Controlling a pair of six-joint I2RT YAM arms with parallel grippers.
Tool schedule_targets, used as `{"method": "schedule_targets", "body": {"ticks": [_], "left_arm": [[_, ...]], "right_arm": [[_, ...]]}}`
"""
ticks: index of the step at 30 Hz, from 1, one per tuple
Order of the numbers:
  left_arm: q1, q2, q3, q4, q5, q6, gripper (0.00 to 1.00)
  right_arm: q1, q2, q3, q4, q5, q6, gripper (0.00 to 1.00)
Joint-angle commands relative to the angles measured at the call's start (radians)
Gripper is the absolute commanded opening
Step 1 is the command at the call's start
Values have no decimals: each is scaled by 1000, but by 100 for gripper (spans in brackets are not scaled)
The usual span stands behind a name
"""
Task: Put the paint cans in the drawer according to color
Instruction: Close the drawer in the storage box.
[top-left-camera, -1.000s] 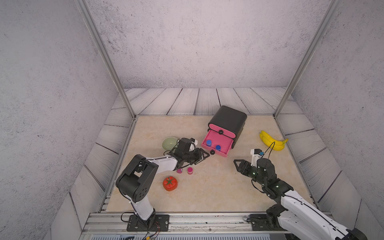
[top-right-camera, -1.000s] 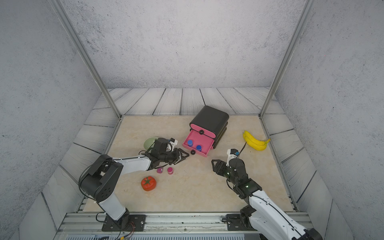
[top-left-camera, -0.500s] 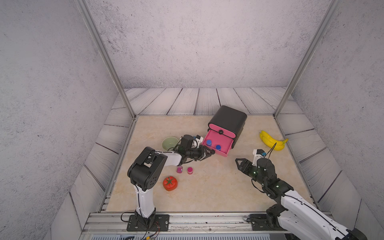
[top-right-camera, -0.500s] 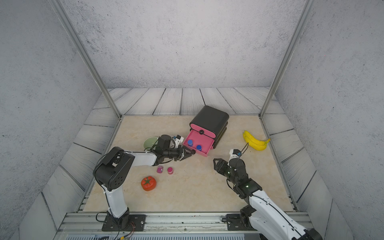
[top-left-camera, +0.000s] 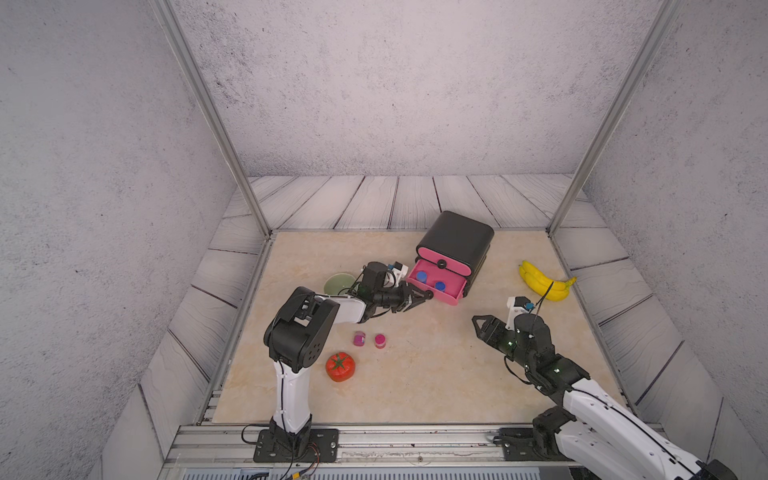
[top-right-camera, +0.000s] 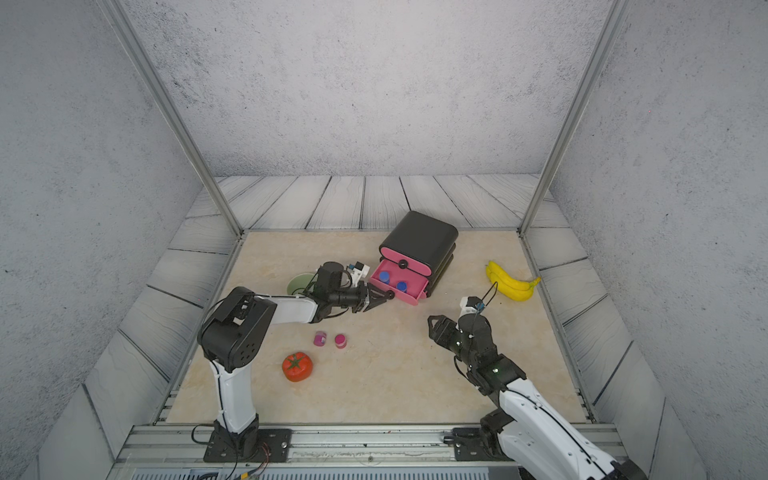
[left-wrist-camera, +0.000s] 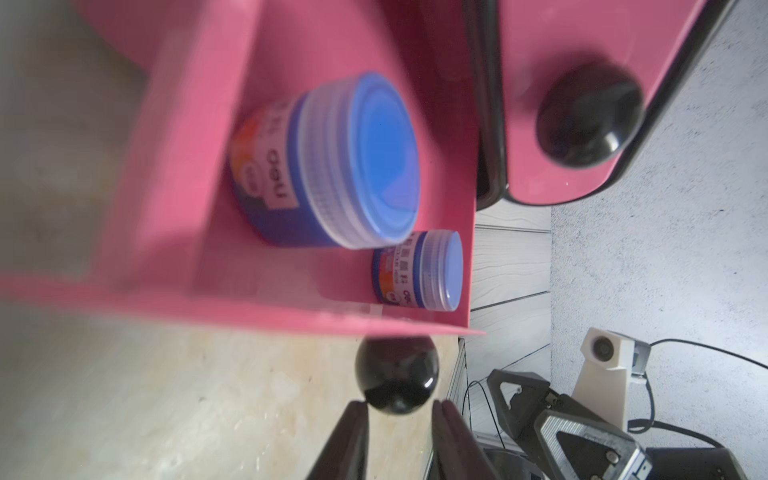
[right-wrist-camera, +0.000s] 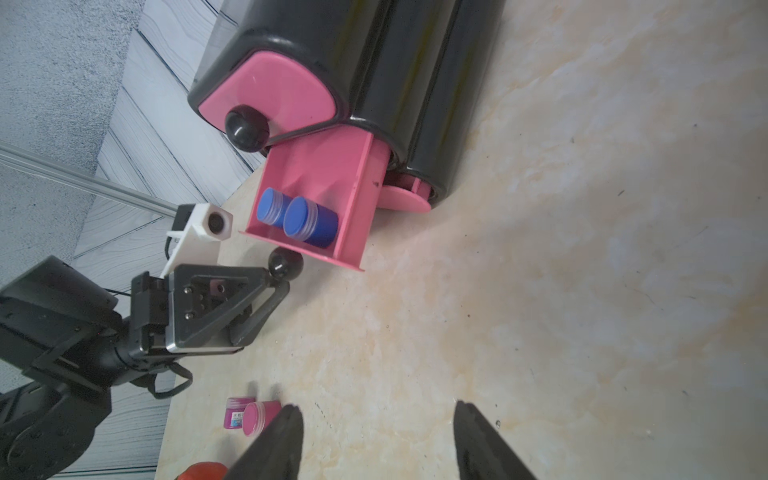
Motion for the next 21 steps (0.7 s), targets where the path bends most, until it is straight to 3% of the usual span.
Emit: {"method": "schedule_targets", "body": {"ticks": [1,11,21], "left_arm": [[13,30,83,-10,5,14,31],[14,149,263,-44,-21,-30,32],[58,-20,181,-94,-48,57,39]], "right_arm": [[-5,-21,38,-29,23,-22,62],[-4,-48,73,-98,28,-57,62],[-5,-88,85,-131,55,-86,62]]}}
